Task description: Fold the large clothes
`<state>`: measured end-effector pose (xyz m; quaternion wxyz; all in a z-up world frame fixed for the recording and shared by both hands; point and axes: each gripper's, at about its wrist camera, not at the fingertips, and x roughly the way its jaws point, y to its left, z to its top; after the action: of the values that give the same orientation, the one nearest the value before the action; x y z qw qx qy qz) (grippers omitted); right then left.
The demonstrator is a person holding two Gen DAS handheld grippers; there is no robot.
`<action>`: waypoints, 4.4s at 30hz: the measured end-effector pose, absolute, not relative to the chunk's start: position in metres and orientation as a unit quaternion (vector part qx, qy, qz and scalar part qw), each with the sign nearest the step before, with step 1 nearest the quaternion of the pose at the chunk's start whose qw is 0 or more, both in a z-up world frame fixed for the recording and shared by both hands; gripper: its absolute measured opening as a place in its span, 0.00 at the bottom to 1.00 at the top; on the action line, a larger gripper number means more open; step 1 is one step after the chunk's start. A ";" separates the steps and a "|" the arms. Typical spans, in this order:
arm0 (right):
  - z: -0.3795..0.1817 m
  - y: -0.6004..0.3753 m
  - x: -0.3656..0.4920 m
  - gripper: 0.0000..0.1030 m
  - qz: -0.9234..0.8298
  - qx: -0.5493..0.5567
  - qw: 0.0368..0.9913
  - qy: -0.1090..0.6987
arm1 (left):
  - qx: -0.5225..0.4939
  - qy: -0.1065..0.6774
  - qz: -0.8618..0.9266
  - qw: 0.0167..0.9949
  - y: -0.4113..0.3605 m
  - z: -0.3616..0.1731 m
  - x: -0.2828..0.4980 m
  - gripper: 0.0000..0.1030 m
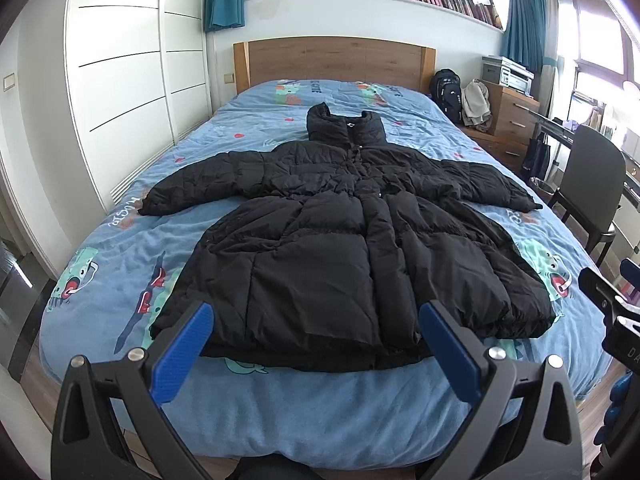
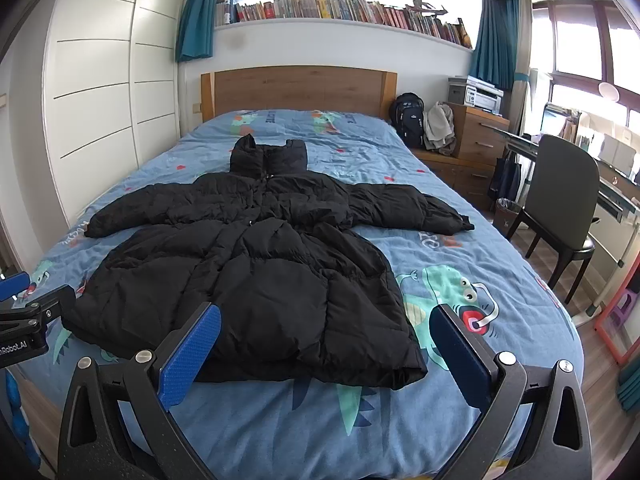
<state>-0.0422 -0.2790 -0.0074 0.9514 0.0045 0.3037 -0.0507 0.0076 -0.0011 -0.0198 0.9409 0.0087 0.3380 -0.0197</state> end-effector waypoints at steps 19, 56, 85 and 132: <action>-0.012 -0.312 0.012 0.99 -0.047 0.039 0.948 0.312 | 0.009 0.367 -0.021 0.930 0.012 -0.036 0.054 1.00; -0.212 -0.641 0.342 0.95 -0.162 0.507 0.788 0.310 | -0.030 0.478 0.050 0.876 -0.011 -0.108 0.398 1.00; -0.058 -0.506 0.459 0.17 -0.028 0.311 0.882 0.351 | -0.063 0.506 0.043 0.859 0.041 -0.068 0.415 1.00; -0.071 -0.362 0.415 0.51 0.122 0.069 0.859 0.492 | -0.048 0.498 -0.020 0.866 -0.056 -0.077 0.440 1.00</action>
<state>0.4151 -0.3620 -0.0709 0.8592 0.0687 0.4921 0.1221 0.4396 -0.0565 -0.0769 0.8658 -0.0483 0.4976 -0.0203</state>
